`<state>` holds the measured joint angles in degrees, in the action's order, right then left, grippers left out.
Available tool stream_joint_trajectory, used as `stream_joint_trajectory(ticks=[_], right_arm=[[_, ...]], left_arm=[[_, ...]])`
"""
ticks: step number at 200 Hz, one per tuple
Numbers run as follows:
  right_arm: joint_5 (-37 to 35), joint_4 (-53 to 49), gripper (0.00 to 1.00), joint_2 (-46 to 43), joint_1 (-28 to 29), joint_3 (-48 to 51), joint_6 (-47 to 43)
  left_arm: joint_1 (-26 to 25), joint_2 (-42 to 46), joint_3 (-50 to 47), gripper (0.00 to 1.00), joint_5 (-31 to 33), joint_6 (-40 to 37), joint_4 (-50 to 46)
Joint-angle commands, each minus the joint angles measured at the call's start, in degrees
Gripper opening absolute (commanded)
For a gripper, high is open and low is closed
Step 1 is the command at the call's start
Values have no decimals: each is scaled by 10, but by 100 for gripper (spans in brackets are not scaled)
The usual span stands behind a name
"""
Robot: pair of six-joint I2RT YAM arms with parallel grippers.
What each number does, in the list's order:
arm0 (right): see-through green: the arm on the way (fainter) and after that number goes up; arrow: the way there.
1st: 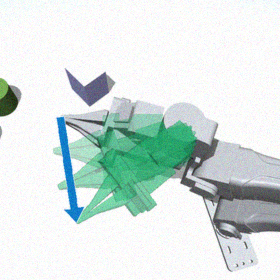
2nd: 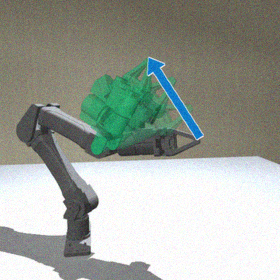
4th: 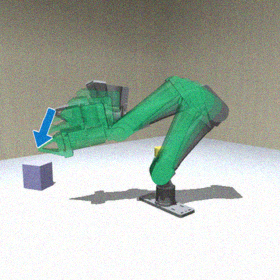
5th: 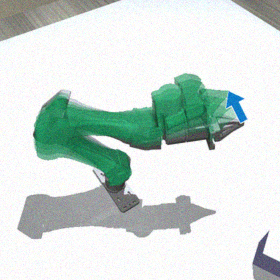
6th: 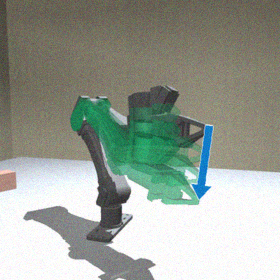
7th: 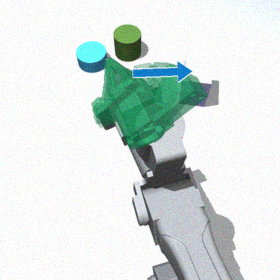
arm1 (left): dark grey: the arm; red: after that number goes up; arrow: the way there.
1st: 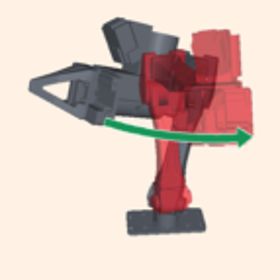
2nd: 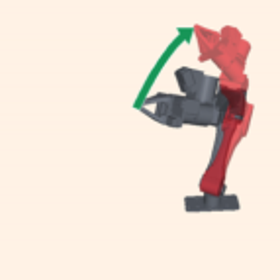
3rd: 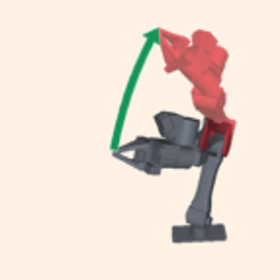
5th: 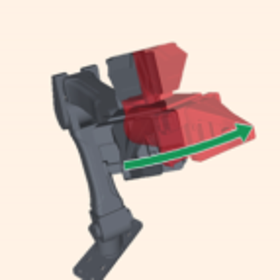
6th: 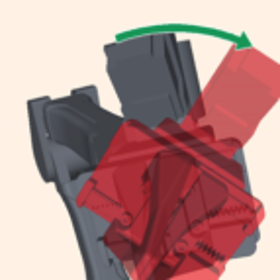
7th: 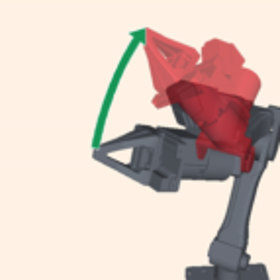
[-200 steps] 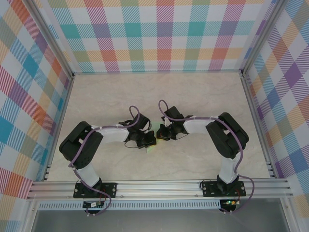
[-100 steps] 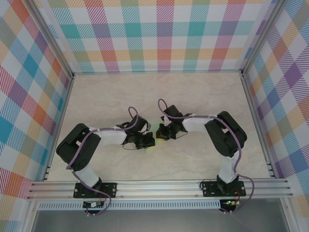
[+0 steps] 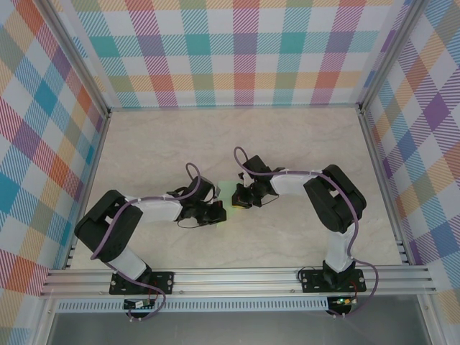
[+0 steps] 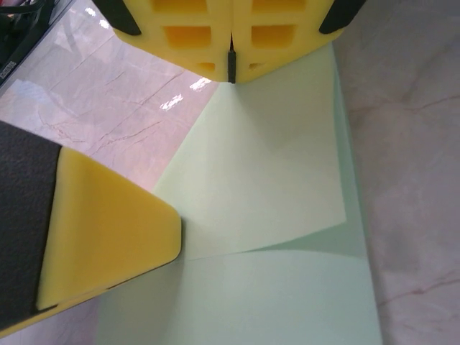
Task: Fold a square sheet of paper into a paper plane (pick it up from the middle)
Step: Third fold the triangle at the center of the table.
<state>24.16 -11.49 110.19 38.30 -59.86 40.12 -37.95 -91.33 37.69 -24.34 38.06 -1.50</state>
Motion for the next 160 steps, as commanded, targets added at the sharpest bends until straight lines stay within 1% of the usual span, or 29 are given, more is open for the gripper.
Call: stream_joint_trajectory(ticks=[1,95,138,160], right_arm=[[-115,-97,5,74,5,39,-13],[-118,-107,5,74,5,31,-15],[-111,-102,5,50,6,29,-15],[-98,-87,5,27,5,25,-13]], left_arm=[[2,0,-40,2,9,-8,-162],[0,44,-60,2,8,-12,-210],[0,71,-26,1,33,-26,-246],[0,112,-1,0,60,-10,-235]])
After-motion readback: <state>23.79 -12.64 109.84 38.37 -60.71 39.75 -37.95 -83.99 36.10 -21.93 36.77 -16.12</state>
